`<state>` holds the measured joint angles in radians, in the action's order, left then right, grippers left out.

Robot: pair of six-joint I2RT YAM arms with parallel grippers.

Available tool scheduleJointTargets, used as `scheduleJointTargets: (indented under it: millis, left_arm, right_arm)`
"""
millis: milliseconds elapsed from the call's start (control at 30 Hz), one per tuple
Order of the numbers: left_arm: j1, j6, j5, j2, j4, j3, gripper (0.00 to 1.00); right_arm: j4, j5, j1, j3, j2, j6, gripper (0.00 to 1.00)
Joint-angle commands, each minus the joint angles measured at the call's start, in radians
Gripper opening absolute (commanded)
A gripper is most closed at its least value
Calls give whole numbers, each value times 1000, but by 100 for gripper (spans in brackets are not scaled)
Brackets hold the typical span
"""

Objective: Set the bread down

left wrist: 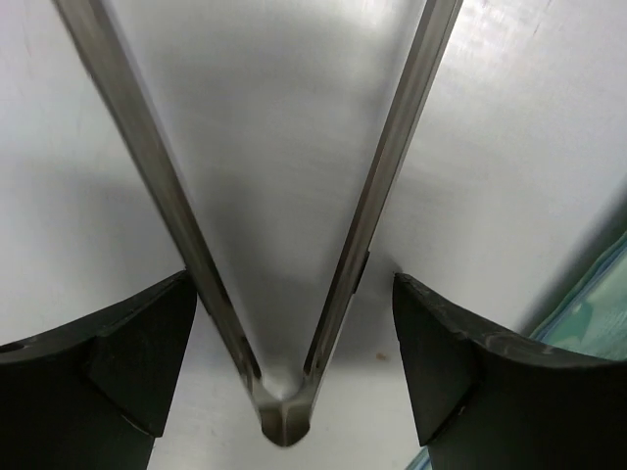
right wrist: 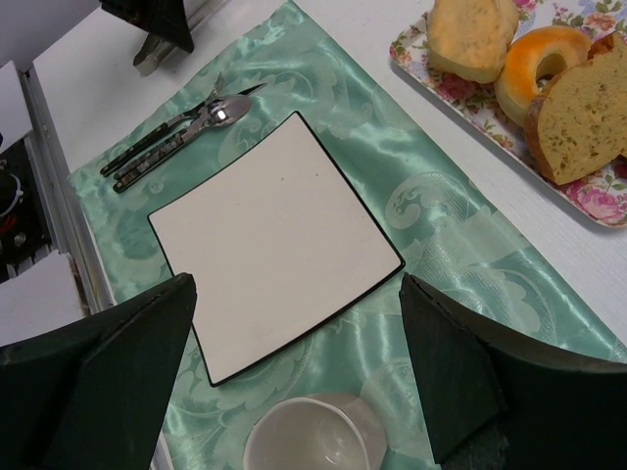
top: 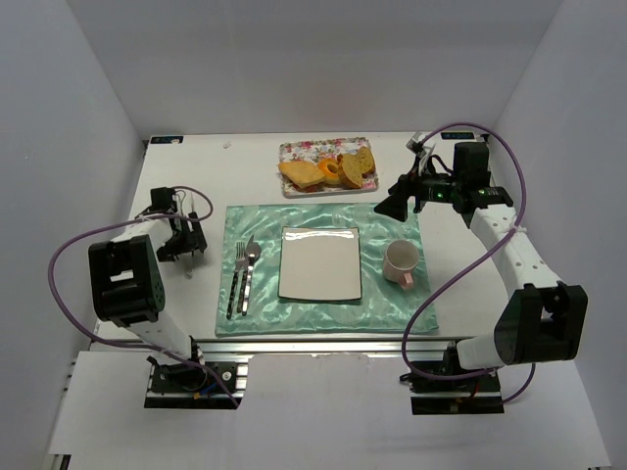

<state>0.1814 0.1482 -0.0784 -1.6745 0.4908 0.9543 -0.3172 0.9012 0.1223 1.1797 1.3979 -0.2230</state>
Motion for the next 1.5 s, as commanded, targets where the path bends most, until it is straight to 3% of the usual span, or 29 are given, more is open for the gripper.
scheduleJointTargets:
  millis: [0, 200, 333, 467, 600, 700, 800, 867, 1000, 1133, 1267, 1467]
  left_arm:
    - [4, -32, 17, -24, -75, 43, 90]
    - [23, -29, -3, -102, -84, 103, 83]
    - [24, -16, 23, -122, -86, 127, 69]
    - [24, -6, 40, -76, -101, 92, 41]
    - [24, -2, 77, 25, -87, 86, 26]
    - [21, 11, 225, 120, -45, 121, 19]
    - [-31, 42, 377, 197, -6, 167, 23]
    - [-71, 60, 397, 222, 32, 199, 26]
    - [-151, 157, 533, 268, 52, 233, 48]
    - [-166, 306, 641, 283, -46, 207, 58]
    - [-227, 434, 692, 240, -135, 227, 58]
    - [-272, 491, 710, 136, -130, 320, 57]
  right_arm:
    - [29, 27, 5, 6, 6, 17, 89]
    - [7, 30, 5, 20, 10, 16, 89]
    - [6, 30, 2, 24, 10, 16, 89]
    - [7, 31, 2, 15, 4, 16, 89]
    - [7, 33, 0, 3, -5, 16, 89]
    - [9, 36, 0, -6, -11, 19, 89]
    - [20, 45, 0, -8, -11, 31, 89]
    - [26, 48, 0, -9, -11, 39, 89]
    - [38, 56, -1, -9, -14, 48, 89]
    - [49, 62, -1, -17, -23, 57, 89]
    - [56, 65, -1, -34, -40, 63, 89]
    - [61, 61, -10, -58, -71, 60, 89]
